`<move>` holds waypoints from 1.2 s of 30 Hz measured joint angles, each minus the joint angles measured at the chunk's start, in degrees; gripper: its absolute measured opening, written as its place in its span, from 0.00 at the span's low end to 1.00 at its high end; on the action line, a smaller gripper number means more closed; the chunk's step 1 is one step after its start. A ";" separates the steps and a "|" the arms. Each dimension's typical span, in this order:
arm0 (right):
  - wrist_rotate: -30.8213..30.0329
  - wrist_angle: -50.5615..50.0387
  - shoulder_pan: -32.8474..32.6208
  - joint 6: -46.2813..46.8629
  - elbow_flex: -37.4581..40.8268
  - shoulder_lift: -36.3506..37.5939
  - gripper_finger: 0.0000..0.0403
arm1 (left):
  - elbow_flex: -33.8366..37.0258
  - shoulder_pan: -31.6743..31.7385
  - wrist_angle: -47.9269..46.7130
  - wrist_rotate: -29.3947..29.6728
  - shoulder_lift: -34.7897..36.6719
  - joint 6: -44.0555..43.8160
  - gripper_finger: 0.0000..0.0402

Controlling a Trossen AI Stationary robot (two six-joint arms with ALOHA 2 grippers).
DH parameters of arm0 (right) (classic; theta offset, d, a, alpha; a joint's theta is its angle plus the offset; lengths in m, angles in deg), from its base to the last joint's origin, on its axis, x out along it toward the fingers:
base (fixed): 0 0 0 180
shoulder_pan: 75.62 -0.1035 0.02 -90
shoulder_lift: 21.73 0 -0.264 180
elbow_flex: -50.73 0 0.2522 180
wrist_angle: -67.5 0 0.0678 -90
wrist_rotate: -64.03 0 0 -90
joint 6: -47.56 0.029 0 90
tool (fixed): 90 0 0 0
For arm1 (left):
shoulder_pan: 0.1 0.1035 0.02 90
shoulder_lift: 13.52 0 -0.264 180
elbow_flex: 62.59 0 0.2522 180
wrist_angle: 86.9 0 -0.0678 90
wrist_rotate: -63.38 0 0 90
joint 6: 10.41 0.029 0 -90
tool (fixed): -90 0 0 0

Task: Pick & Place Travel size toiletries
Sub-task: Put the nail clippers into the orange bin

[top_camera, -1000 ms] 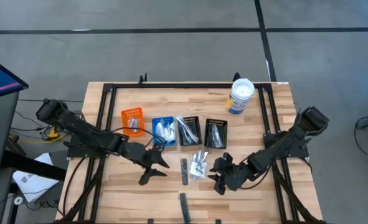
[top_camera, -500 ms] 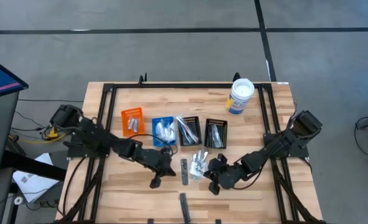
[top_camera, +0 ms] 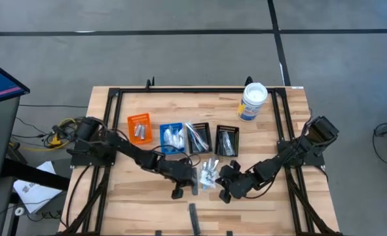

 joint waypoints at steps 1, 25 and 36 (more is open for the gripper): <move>-0.01 -0.68 0.08 0.16 0.00 0.00 0.01 | 0.00 0.37 0.00 -0.01 -0.26 -0.01 0.00; 0.04 -3.30 2.26 4.94 0.04 -0.02 0.00 | -4.22 3.15 8.88 0.09 -2.91 1.48 0.00; 4.47 -2.69 2.43 4.69 0.04 -0.02 0.00 | -2.39 3.18 6.73 1.94 -2.89 1.14 0.00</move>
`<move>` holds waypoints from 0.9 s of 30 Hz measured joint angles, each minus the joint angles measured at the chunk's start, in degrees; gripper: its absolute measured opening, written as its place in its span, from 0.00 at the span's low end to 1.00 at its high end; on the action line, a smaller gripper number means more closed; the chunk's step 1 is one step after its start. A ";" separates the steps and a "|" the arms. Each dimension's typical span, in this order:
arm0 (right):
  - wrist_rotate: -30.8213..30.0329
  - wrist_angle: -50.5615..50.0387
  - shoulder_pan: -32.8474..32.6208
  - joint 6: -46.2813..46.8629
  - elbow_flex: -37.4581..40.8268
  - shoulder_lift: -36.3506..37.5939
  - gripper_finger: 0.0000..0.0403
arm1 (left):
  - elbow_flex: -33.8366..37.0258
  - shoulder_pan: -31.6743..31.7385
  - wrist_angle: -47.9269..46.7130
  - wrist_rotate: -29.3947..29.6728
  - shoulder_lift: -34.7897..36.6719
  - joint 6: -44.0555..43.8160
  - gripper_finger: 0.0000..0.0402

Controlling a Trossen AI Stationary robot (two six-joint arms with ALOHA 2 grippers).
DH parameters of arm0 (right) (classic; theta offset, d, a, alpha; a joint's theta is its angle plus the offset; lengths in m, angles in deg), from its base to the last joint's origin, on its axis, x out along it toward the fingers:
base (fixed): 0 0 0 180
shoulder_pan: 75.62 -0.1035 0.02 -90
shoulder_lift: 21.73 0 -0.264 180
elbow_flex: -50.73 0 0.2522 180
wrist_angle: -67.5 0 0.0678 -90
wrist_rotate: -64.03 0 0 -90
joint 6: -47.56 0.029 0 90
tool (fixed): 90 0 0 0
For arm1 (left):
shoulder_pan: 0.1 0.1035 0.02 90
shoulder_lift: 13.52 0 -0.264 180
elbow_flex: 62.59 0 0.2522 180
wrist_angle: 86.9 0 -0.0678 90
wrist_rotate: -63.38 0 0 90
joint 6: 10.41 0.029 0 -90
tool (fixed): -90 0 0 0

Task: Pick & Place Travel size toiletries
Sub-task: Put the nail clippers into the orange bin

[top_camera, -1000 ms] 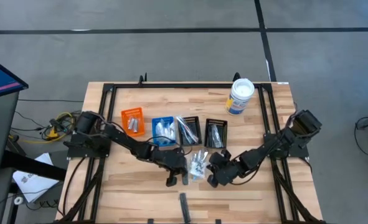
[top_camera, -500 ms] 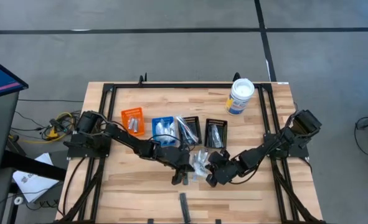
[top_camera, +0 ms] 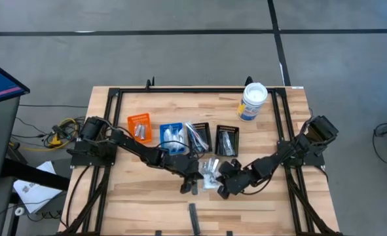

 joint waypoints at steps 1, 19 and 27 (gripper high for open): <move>0.74 -0.05 -0.02 0.04 -0.01 0.00 0.00 | 0.18 -0.14 -0.12 -0.02 0.00 -0.20 0.00; 1.77 -6.80 3.41 -8.11 -5.02 0.07 0.00 | 0.19 -0.35 1.53 1.44 -3.80 -5.65 0.00; 2.68 -28.82 5.98 -43.32 -17.31 0.13 0.00 | 1.53 -4.22 0.53 1.02 1.54 -5.39 0.00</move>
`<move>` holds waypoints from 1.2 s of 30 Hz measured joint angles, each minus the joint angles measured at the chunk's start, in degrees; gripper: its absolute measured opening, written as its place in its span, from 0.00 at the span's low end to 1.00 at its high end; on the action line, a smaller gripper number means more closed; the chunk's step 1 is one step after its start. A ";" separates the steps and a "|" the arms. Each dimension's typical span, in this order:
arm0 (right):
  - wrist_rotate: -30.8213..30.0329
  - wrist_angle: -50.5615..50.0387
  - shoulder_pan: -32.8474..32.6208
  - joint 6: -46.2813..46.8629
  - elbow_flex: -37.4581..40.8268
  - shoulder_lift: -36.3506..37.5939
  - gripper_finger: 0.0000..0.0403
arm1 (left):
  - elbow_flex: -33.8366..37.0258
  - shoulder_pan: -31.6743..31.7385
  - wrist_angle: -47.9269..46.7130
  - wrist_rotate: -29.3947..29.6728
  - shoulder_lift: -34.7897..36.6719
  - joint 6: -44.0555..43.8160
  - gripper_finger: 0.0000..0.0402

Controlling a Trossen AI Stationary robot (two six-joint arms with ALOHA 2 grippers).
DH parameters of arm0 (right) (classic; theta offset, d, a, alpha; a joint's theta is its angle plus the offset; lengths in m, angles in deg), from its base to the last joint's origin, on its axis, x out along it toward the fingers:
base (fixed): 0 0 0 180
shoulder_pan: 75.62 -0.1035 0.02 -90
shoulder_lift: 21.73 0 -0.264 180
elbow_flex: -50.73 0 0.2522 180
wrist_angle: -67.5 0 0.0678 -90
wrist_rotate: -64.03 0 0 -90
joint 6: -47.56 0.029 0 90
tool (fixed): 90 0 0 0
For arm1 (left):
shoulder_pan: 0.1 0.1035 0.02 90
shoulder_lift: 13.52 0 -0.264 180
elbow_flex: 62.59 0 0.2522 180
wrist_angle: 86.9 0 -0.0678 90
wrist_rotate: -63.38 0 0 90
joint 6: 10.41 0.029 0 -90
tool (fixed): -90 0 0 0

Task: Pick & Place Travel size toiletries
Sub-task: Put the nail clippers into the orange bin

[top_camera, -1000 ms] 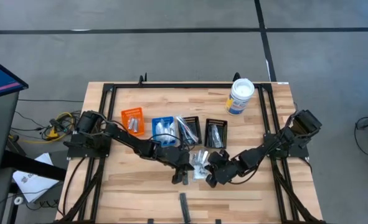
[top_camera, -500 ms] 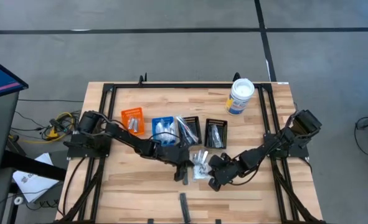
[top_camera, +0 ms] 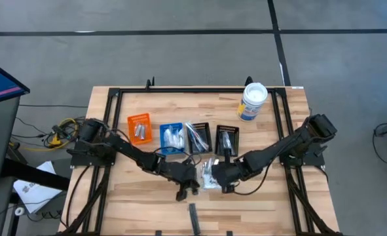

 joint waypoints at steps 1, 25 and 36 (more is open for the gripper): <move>-0.02 -1.81 0.13 -2.83 -0.59 -0.01 0.00 | 0.29 -0.57 -0.27 0.01 1.09 0.18 0.00; -2.49 -6.27 1.96 -33.66 -0.78 -0.16 0.32 | 13.62 -9.38 1.82 19.49 19.97 -6.36 0.00; -6.06 -3.23 2.36 -33.18 -1.70 -10.83 0.47 | 13.62 -9.36 1.59 19.51 19.96 -5.88 0.00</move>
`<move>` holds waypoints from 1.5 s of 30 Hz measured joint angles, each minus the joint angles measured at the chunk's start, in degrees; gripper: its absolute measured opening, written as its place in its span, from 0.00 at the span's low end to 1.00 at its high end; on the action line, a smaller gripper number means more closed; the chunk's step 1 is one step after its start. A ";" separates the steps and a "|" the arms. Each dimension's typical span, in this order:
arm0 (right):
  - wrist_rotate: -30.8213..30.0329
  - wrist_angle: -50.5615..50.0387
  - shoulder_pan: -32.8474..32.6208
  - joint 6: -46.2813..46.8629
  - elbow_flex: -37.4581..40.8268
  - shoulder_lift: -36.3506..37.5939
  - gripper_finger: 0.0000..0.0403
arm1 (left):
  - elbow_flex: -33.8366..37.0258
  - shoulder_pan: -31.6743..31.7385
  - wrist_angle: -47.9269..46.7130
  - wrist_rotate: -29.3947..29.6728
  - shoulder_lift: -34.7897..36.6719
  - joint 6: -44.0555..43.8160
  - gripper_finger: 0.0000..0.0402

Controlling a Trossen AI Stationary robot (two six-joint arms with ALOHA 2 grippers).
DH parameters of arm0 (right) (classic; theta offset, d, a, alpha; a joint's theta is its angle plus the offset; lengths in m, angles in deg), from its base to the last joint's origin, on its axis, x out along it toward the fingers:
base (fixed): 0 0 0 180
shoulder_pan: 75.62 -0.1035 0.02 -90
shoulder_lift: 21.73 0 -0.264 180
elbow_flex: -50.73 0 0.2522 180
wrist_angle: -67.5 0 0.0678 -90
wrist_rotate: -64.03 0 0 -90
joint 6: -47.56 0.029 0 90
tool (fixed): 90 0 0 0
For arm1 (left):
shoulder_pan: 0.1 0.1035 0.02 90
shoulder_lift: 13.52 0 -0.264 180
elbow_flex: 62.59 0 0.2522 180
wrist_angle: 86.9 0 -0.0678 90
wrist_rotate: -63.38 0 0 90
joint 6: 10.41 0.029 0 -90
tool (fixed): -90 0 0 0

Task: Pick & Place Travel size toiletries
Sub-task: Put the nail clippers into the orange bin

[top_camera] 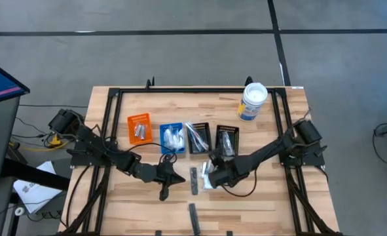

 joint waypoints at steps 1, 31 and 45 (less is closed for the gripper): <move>-1.61 -0.56 -0.36 0.03 -0.32 -0.78 0.48 | 0.01 0.01 0.02 0.00 -0.01 0.02 0.00; 5.10 0.31 2.91 0.67 -3.06 -5.49 0.12 | 0.00 0.04 0.56 0.42 -0.03 2.68 0.00; 3.32 0.04 2.10 8.30 -2.68 0.92 0.04 | 0.00 0.04 0.93 0.42 -0.03 2.71 0.00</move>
